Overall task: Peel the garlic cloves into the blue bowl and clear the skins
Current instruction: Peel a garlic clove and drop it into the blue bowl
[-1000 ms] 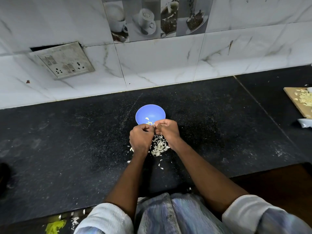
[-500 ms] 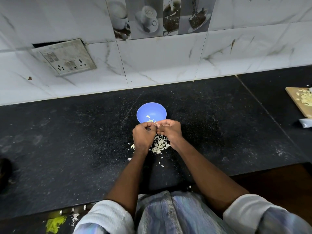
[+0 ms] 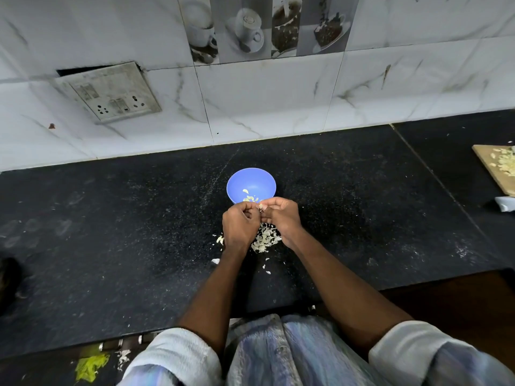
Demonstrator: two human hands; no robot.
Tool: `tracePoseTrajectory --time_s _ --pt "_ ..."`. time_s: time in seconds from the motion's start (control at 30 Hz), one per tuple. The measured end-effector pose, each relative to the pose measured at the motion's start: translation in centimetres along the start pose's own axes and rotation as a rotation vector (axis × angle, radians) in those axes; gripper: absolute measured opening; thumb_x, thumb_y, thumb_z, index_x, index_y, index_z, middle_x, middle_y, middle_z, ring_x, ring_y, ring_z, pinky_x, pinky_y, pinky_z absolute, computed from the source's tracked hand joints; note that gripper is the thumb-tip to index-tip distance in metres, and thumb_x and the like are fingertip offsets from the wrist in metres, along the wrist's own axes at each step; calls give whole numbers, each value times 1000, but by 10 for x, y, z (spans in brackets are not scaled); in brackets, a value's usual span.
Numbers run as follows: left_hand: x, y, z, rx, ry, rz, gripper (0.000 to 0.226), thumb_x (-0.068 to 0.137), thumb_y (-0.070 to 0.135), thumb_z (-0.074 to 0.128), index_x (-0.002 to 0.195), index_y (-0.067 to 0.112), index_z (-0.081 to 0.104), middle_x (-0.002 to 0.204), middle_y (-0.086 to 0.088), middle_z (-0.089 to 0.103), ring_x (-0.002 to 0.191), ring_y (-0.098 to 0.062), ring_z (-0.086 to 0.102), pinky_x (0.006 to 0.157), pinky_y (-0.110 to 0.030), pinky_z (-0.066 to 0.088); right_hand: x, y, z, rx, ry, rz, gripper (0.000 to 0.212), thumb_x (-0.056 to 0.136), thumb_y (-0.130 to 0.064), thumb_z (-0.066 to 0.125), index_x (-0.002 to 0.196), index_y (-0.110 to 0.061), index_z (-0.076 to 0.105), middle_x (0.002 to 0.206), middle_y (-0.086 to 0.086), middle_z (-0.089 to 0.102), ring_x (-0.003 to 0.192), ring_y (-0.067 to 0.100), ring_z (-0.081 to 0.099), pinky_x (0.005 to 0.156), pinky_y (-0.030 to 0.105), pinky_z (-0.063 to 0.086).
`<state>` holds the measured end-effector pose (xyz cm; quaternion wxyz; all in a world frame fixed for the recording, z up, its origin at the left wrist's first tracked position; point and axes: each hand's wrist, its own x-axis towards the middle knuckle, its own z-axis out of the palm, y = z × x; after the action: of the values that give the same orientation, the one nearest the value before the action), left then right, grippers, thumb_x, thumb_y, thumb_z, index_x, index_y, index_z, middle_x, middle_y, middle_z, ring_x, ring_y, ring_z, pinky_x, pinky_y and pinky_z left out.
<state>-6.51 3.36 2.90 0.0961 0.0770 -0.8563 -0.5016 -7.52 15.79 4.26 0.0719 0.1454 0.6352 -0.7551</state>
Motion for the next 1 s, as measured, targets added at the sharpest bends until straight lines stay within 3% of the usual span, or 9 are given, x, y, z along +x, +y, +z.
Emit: tracePoseTrajectory --time_s 0.33,0.53,0.67,0.8,1.0 --pt "0 -6 -3 48 -13 -1 8 93 20 68 94 19 76 86 7 75 74 -9 69 69 -26 56 -1 1 0 131 -47 89 11 95 3 65 104 2 72 100 22 77 86 26 76 75 31 62" --pt "-2 -4 -4 103 -31 -5 11 91 34 68 93 24 73 92 9 73 77 -12 69 68 -29 55 -3 4 1 99 -56 61 10 99 0 63 106 3 69 102 19 77 90 25 77 76 30 63" --pt "-5 -2 -6 130 -44 -7 9 91 36 69 91 27 71 91 10 72 78 -12 68 66 -29 52 -3 4 2 53 -54 50 11 101 -2 60 103 -2 71 104 19 77 97 29 77 83 34 63" --pt "-5 -3 -6 121 -49 -30 9 91 39 69 89 30 71 88 12 72 76 -10 69 67 -31 55 -4 4 0 77 -98 57 19 100 -1 62 115 8 68 107 21 76 100 31 76 89 38 62" --pt "-3 -3 -6 -18 -22 -111 9 91 34 71 88 26 73 82 12 74 76 -8 70 71 -33 58 -2 6 1 68 -75 39 14 100 0 61 110 5 71 103 21 77 92 28 77 84 34 62"
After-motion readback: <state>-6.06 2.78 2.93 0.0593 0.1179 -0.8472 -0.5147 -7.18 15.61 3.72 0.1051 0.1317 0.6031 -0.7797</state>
